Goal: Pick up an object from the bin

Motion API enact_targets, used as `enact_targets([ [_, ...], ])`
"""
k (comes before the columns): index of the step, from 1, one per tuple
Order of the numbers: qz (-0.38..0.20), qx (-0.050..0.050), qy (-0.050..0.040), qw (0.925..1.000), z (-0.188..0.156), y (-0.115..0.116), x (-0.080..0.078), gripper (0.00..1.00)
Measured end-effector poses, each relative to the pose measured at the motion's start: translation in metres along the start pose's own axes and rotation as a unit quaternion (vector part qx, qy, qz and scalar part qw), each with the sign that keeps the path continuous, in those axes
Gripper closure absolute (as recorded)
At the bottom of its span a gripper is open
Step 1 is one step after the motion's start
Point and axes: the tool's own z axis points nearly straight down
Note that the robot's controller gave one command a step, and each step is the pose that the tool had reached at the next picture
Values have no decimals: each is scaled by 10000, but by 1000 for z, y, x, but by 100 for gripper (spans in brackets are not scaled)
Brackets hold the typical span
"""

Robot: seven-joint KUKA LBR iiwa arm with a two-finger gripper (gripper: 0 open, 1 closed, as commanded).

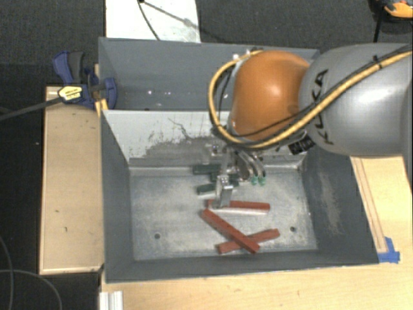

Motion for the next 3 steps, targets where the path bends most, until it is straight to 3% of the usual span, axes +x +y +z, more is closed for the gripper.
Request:
enact_targets([
  [1,-1102,3,23,9939,31,23,-2,0],
  [2,-2454,-8,-12,9694,74,22,12,0],
  [3,-2152,-7,39,9766,108,25,14,0],
])
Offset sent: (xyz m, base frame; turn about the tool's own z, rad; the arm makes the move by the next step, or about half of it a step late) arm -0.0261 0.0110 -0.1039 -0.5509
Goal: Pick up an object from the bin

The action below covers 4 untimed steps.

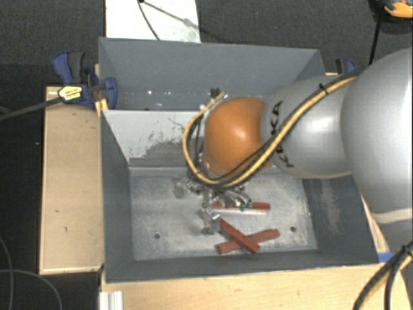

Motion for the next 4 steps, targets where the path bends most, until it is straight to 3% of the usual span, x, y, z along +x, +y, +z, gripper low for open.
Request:
enact_targets([
  [1,1250,2,-26,9921,6,-21,-4,0],
  [2,888,6,-17,9960,-21,-15,0,0],
  [3,1672,4,-37,9859,-2,-46,-2,0],
  [4,-562,6,-24,9984,-27,-52,-11,100],
])
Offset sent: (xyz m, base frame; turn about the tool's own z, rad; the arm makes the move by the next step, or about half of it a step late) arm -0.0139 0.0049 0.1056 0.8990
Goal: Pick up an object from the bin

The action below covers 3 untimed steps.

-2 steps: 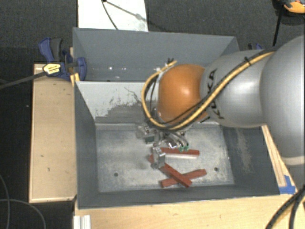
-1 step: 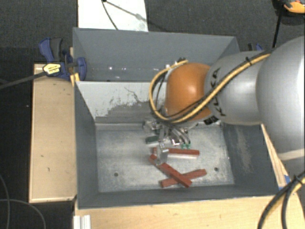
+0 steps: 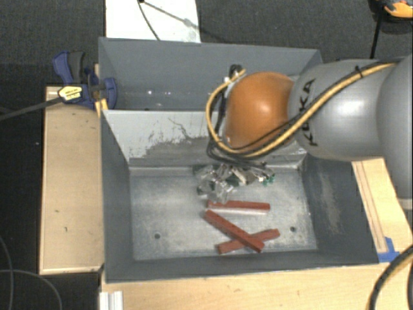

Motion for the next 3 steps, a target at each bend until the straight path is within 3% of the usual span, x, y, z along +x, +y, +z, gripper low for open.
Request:
enact_targets([
  [1,6,-2,1,10000,0,0,0,100],
  [2,-41,-2,1,10000,-22,-37,13,100],
  [3,-51,1,5,10000,-26,-64,49,0],
])
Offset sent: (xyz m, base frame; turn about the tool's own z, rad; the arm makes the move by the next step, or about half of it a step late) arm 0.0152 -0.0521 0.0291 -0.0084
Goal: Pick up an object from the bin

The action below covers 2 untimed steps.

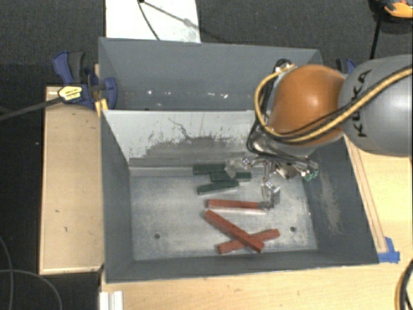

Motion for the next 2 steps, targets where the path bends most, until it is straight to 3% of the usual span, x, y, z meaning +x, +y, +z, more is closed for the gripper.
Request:
enact_targets([
  [1,5,-2,0,10000,0,0,0,0],
  [2,-890,35,-27,9960,38,36,-3,0],
])
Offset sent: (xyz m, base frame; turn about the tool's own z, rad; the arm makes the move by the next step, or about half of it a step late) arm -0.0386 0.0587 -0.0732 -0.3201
